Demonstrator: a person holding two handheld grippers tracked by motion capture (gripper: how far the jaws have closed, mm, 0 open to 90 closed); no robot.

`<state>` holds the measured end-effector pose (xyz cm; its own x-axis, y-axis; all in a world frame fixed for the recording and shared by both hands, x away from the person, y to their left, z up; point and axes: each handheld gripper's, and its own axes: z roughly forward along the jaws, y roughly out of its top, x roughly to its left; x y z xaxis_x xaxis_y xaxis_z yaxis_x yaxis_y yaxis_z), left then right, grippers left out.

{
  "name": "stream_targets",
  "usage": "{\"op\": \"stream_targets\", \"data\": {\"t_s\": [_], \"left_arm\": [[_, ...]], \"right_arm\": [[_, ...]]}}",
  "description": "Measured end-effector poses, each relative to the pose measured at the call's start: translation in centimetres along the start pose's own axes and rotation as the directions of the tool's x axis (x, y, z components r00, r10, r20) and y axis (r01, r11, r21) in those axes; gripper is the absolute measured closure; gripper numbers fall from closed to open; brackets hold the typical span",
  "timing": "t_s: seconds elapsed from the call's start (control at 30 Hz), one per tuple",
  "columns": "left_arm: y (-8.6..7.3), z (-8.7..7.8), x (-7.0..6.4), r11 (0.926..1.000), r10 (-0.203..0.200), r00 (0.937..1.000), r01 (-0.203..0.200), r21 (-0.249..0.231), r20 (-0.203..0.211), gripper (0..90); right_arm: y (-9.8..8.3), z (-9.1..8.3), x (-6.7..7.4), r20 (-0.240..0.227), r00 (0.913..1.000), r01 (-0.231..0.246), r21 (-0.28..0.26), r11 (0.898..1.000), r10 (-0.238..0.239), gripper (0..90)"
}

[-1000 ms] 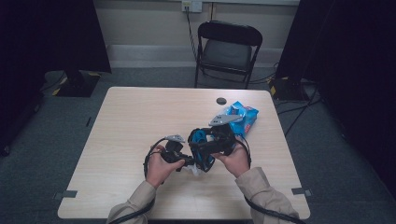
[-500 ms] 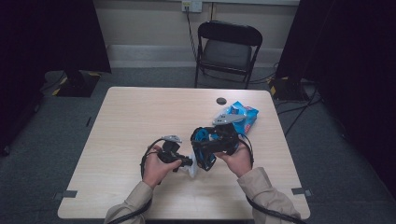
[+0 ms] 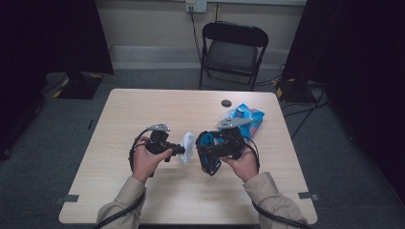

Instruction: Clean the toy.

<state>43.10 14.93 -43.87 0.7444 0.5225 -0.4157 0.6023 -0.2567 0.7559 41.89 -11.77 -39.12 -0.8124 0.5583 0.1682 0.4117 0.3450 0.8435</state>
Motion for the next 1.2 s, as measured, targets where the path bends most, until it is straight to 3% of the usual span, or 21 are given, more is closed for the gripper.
{"op": "stream_targets", "data": {"t_s": [0.27, 0.57, 0.87, 1.2], "left_arm": [[1.2, -1.1, 0.1, 0.9997, 0.013, 0.9997, -0.013, -0.021, -0.022, 82.3], [2.5, -1.2, -0.5, 0.9986, 0.040, 0.9990, -0.040, -0.033, -0.021, 82.3], [3.4, -0.1, -1.4, 0.9974, 0.064, 0.9979, -0.064, -0.032, 0.005, 82.2], [2.9, 1.3, -1.6, 0.9976, 0.067, 0.9973, -0.066, -0.019, 0.031, 82.2]], "right_arm": [[-0.2, 0.1, 0.0, -0.008, 0.9999, -0.007, 0.000, 1.000, 0.007, 26.4], [-0.2, 0.4, 0.4, -0.016, 0.9998, 0.008, 0.009, 1.000, -0.008, 26.4], [0.2, 0.7, 1.1, -0.036, 0.9991, 0.021, 0.012, 1.000, -0.021, 26.4], [0.2, 1.1, 1.4, -0.048, 0.9986, 0.022, 0.011, 1.000, -0.022, 26.4]]}}
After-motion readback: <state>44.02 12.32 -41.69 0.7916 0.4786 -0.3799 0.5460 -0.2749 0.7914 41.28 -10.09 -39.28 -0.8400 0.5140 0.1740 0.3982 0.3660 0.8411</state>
